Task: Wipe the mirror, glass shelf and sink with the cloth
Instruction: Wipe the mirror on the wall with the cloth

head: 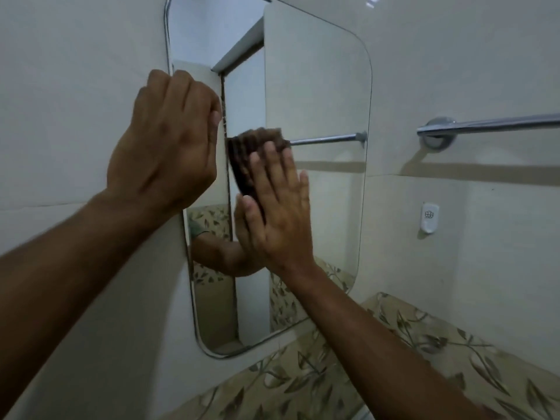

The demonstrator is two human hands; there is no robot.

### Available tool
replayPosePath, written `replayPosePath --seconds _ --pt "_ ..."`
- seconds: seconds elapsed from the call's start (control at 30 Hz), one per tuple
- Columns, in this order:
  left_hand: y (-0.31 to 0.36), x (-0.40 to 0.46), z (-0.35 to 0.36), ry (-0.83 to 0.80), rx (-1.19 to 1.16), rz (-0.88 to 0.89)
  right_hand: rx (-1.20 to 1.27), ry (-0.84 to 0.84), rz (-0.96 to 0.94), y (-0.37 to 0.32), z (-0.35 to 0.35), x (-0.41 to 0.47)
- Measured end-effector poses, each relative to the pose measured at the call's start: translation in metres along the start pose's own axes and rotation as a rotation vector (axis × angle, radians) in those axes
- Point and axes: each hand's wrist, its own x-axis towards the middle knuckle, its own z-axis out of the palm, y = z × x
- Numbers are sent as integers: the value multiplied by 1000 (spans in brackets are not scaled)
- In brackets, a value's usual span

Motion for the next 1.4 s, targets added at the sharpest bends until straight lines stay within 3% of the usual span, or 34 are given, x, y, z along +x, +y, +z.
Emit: replayPosePath --seconds 0.23,0.43,0.53,0.7,0.8,0.9,1.13,1.2,1.4 --pt "-2 -2 9 -59 199 66 -1 157 515 99 -12 -11" --pt "-7 -3 14 -90 214 80 63 205 643 94 -8 -11" --pt "-8 -3 15 -90 213 89 65 178 551 48 -1 -17" --pt "-6 -7 12 -70 254 131 85 -9 153 -44 19 -50" --pt "-4 -7 7 -17 197 90 51 -56 -5 -61 22 -65" --pt "-2 -7 3 -7 120 51 34 -79 8 -42 14 -67" --pt "2 -5 -5 -57 16 -5 72 5 484 -20 1 -80" --pt "6 -4 -9 -68 -38 -27 76 -42 441 -39 1 -90" --pt "14 -32 -24 -140 -253 -138 57 -226 -66 -68 -6 -118"
